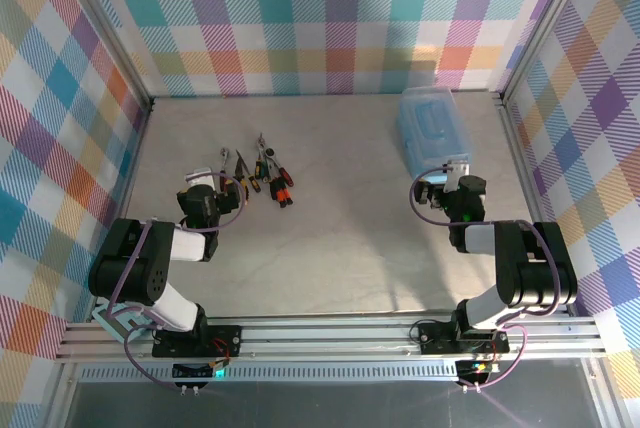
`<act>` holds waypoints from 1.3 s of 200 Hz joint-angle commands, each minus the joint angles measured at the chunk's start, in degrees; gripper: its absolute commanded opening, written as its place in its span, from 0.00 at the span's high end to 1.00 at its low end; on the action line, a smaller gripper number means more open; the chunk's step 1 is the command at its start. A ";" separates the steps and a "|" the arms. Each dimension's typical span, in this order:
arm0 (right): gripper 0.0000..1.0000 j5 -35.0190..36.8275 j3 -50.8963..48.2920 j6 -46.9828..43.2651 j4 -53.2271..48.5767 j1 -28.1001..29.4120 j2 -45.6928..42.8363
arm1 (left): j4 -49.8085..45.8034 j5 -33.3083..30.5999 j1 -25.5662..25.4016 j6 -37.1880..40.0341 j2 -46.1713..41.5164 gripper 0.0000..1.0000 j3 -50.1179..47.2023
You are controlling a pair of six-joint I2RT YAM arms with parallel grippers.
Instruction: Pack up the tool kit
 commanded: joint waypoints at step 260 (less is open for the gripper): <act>0.01 8.46 29.50 2.83 -46.14 0.41 -8.00 | -66.82 -3.12 -3.75 -6.60 -9.61 0.00 36.62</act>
